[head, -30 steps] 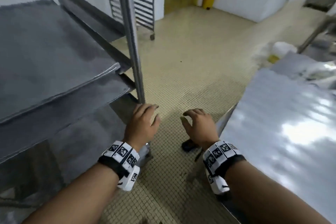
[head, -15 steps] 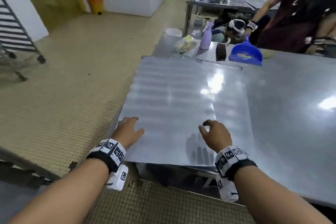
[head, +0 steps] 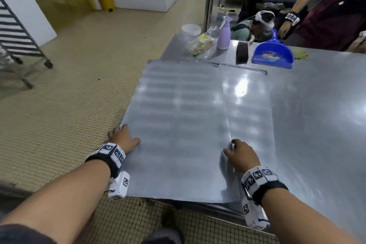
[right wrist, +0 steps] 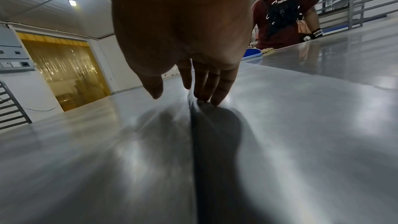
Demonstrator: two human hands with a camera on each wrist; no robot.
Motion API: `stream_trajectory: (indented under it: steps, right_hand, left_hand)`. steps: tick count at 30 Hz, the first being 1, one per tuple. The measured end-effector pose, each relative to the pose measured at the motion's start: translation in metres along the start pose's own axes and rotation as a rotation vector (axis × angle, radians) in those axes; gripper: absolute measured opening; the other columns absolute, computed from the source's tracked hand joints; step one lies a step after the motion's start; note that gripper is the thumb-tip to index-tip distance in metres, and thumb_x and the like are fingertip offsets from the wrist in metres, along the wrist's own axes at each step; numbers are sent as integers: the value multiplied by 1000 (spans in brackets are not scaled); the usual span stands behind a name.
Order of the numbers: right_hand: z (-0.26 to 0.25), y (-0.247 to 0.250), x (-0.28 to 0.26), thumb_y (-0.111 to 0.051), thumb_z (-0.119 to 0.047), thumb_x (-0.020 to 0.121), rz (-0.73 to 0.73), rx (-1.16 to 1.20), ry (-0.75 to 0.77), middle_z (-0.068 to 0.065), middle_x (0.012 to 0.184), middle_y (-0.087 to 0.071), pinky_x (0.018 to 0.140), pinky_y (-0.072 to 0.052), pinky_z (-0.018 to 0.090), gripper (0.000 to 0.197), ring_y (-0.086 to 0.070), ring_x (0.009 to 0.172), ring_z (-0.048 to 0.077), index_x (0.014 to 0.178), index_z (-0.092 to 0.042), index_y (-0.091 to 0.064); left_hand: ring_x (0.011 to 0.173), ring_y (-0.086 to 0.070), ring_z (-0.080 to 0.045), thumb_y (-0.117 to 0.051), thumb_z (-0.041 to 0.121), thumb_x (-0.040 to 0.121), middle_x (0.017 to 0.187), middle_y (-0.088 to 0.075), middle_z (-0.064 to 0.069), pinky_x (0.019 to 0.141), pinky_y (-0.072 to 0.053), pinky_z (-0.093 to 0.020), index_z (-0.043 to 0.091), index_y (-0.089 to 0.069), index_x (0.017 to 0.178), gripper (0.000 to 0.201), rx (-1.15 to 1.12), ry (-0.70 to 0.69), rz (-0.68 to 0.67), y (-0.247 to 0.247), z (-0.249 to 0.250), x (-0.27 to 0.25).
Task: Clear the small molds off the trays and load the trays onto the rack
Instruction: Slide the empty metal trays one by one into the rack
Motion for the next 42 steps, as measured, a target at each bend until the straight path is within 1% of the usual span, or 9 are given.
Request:
stream_trajectory:
  steps: [6,10,15,20,25,28,31,37,42]
  right_hand:
    - [-27,6,61,-61,-41,89,-33,-26,10,13,118,-60,85,-45,34,47,-59,107,30,124,-12,-54]
    - [-41,12,108,-62,-41,89,-32,-34,-27,16,124,-56,92,-46,36,55,-58,111,32,131,-8,-48]
    - [-51,19,160,-66,-39,84,-14,5,-98,16,112,-59,77,-45,33,45,-60,98,32,115,-9,-54]
    - [-42,19,183,-68,-36,75,-1,118,-163,17,108,-56,72,-45,34,43,-60,90,34,106,-12,-52]
    - [-6,41,171,-67,-34,77,52,148,-212,15,108,-53,79,-51,40,39,-58,90,33,104,-14,-48]
    - [26,66,161,-69,-37,78,113,169,-242,18,111,-55,80,-52,41,44,-59,92,35,109,-11,-51]
    - [63,91,151,-71,-30,83,145,165,-281,21,118,-55,79,-43,33,49,-58,100,37,120,-6,-51]
    - [115,122,146,-67,-21,78,160,204,-265,17,99,-60,62,-38,30,21,-55,79,28,88,-15,-50]
    - [125,121,153,-66,-17,88,81,245,-187,13,112,-66,89,-48,38,38,-62,103,30,123,-4,-58]
  left_hand:
    - [126,-49,-43,-74,45,77,140,-47,-21,105,-45,-47,9,-44,142,80,-165,39,-33,9,15,58]
    - [114,-62,-36,-65,59,56,130,-61,-13,97,-53,-47,16,-51,138,94,-267,9,-41,1,19,134]
    - [93,-70,-32,-76,23,80,106,-75,-12,83,-56,-36,6,-72,111,36,-415,5,-86,30,52,157]
    - [92,-69,-32,-80,19,76,102,-72,-7,91,-57,-48,10,-64,104,34,-569,37,-98,31,62,186]
    - [92,-67,-28,-77,7,79,101,-69,-4,85,-54,-37,15,-60,108,34,-663,-70,-116,35,117,182]
    - [93,-70,-26,-80,30,63,104,-73,0,88,-58,-44,17,-63,118,59,-647,-157,-113,32,161,184]
    - [94,-70,-27,-75,14,74,104,-73,-6,89,-58,-42,10,-63,117,45,-633,-223,-148,26,212,167]
    - [94,-71,-29,-68,25,59,103,-74,-7,90,-59,-48,14,-68,112,54,-586,-274,-153,-3,262,155]
    - [92,-69,-29,-67,21,75,100,-73,-5,82,-55,-36,18,-67,110,36,-466,-290,-109,-3,266,127]
Point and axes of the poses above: each hand's wrist, its own x-axis towards the middle knuckle, its own y-axis out of the back of the hand, z = x × y, the point moved 10 cm from there along x, towards the middle knuckle
